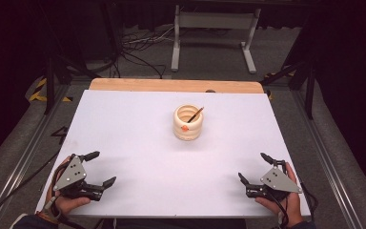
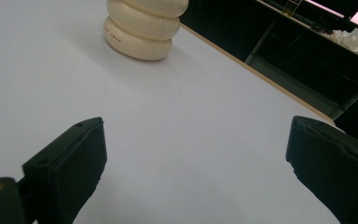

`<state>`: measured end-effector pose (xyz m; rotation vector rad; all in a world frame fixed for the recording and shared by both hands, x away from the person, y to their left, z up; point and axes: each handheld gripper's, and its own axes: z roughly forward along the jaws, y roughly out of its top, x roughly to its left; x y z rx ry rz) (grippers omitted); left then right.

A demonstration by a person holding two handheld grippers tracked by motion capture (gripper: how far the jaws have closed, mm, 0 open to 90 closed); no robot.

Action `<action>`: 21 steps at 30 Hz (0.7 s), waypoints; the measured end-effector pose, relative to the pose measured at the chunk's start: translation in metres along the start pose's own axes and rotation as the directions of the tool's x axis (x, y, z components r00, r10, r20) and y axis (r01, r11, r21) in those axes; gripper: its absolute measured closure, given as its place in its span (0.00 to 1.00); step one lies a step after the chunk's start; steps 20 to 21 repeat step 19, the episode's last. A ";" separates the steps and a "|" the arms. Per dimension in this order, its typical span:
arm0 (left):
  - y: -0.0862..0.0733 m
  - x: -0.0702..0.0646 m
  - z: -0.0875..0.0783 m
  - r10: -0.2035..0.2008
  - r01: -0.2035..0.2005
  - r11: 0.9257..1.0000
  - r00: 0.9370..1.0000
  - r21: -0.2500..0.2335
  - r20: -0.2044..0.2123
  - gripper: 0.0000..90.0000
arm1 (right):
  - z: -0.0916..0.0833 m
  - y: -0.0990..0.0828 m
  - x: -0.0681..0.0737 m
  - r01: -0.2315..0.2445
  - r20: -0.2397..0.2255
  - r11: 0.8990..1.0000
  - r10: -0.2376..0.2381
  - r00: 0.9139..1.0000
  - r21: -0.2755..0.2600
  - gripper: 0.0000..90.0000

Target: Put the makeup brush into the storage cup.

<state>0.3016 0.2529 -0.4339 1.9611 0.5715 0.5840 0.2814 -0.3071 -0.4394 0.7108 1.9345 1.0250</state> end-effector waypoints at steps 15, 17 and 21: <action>0.002 -0.001 0.005 0.007 -0.007 1.000 1.000 -0.004 0.024 0.05 | -0.004 -0.003 0.000 -0.005 0.020 1.000 0.005 1.000 0.013 0.07; 0.003 0.000 0.005 0.006 -0.006 1.000 1.000 -0.004 0.025 0.05 | -0.005 -0.004 -0.001 -0.014 0.029 1.000 0.014 0.999 0.008 0.07; 0.003 0.001 0.006 0.004 -0.004 1.000 1.000 -0.007 0.025 0.05 | -0.006 -0.005 -0.001 -0.019 0.024 1.000 0.019 1.000 0.013 0.07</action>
